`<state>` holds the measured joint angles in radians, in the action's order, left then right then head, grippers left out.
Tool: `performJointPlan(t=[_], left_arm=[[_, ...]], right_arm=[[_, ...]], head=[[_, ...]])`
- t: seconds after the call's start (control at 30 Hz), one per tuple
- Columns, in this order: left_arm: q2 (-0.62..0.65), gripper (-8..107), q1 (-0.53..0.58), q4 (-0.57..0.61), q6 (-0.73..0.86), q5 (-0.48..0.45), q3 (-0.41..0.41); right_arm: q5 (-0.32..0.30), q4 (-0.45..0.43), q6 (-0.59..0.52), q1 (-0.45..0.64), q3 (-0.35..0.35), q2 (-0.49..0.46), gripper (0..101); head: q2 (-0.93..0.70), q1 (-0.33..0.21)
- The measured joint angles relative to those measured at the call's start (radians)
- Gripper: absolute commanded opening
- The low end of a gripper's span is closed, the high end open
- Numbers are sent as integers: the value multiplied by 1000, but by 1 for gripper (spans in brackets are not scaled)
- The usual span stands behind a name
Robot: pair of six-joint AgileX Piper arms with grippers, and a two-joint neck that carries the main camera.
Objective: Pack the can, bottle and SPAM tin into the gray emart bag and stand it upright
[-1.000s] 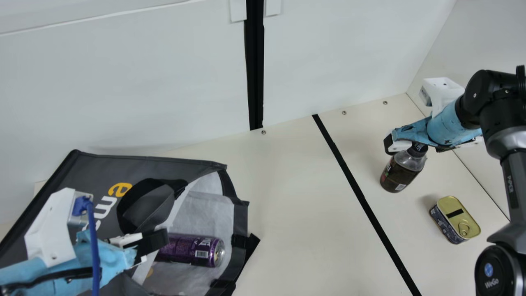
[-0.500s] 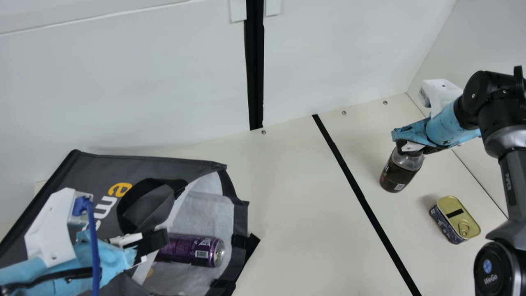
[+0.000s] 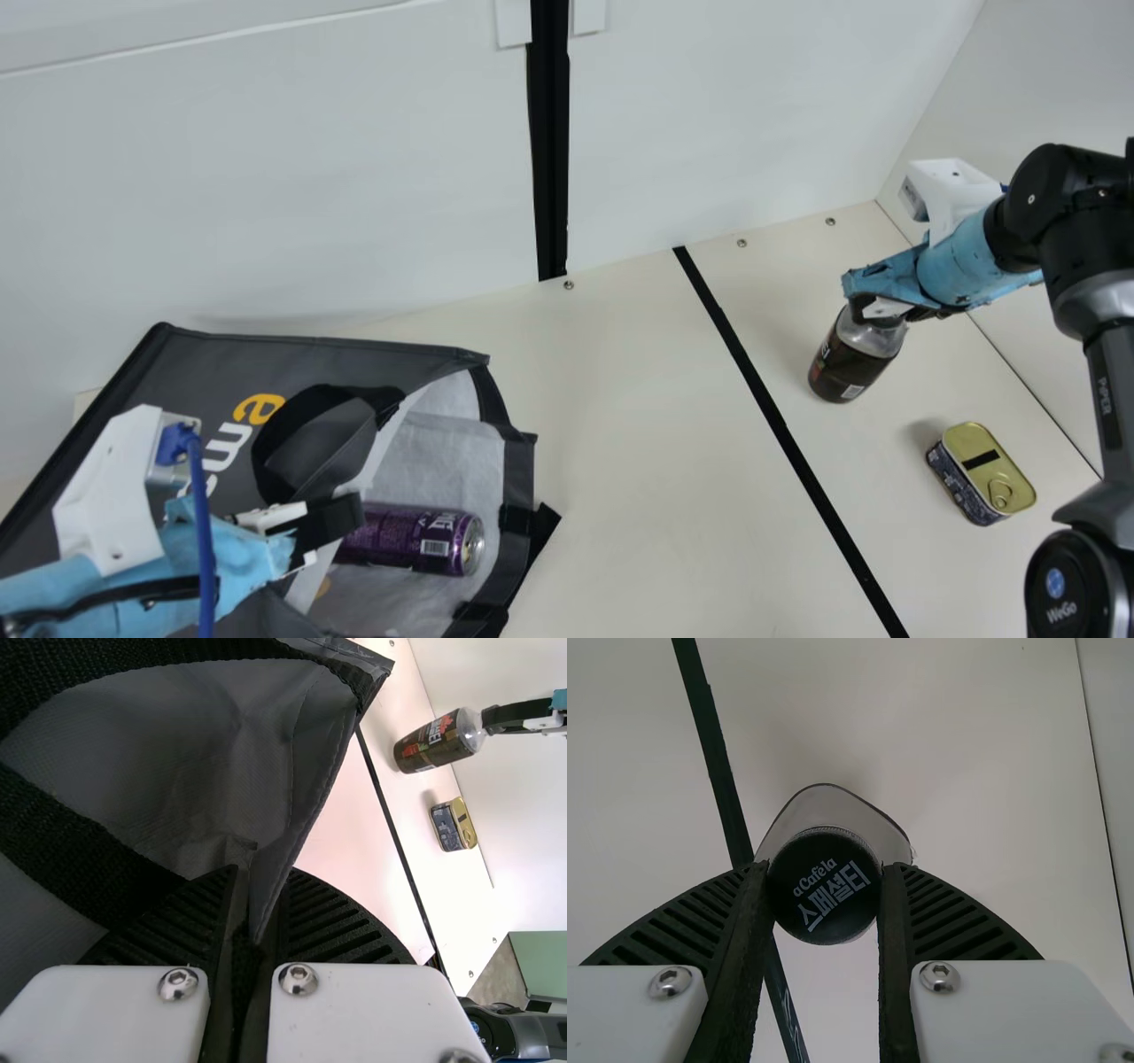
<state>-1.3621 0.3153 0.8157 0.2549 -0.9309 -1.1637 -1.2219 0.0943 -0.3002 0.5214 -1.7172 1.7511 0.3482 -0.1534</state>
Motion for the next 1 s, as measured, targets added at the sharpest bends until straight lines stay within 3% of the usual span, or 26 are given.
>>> performJointPlan(t=[0.23,0.63,1.0], left_arm=[[0,-8,0,0,0,0,0],[0,-8,0,0,0,0,0],[0,-8,0,0,0,0,0]], right_arm=[[1,11,-30,-20,11,-36,0],[2,56,-93,-74,90,-124,0],[3,139,-217,-120,153,-188,0]], head=[[0,0],[0,0],[0,0]])
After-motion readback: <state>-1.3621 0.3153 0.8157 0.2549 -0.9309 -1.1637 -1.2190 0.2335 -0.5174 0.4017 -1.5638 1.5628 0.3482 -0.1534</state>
